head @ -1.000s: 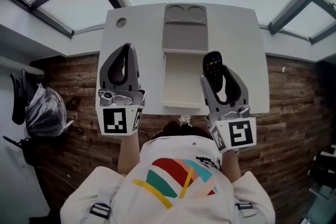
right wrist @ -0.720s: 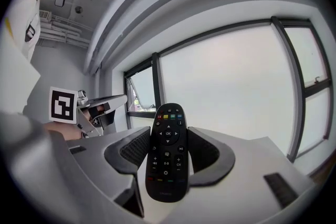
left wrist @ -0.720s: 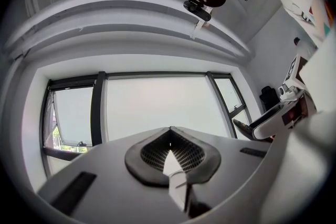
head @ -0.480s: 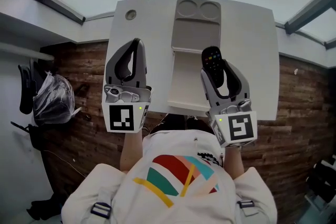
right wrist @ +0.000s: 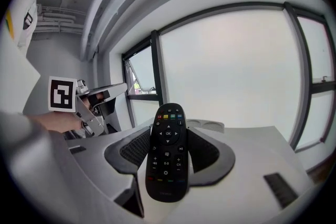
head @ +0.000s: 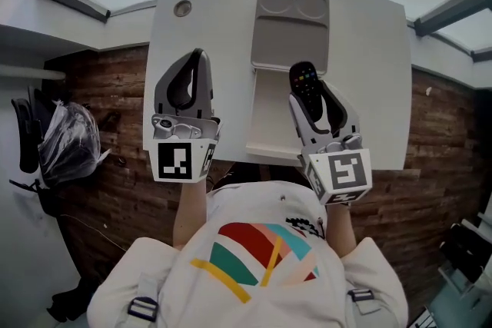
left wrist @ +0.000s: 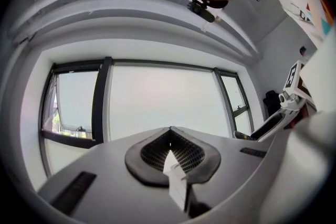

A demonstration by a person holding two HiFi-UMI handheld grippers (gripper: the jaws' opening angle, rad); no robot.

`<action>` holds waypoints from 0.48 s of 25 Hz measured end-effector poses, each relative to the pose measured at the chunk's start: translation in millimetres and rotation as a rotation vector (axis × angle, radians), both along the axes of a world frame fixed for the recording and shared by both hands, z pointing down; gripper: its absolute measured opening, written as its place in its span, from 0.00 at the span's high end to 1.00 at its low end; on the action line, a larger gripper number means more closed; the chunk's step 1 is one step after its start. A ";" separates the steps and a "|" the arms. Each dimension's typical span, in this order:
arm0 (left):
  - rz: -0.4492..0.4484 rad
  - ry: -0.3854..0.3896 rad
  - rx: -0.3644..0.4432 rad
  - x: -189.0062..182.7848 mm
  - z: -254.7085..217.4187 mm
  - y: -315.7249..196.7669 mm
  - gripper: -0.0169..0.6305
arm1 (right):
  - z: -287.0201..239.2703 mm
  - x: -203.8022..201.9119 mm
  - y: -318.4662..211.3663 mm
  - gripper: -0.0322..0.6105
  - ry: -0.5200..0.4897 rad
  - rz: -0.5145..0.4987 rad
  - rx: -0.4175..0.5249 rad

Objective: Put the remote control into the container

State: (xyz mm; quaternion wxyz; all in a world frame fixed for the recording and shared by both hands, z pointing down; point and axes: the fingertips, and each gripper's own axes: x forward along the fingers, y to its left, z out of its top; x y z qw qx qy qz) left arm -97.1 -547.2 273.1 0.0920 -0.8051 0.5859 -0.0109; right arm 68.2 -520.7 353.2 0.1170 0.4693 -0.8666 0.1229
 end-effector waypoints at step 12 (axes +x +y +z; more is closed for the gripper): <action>0.055 0.083 -0.167 -4.7 93.5 -22.5 0.96 | 122.7 -32.6 7.5 0.59 0.132 -0.047 -0.313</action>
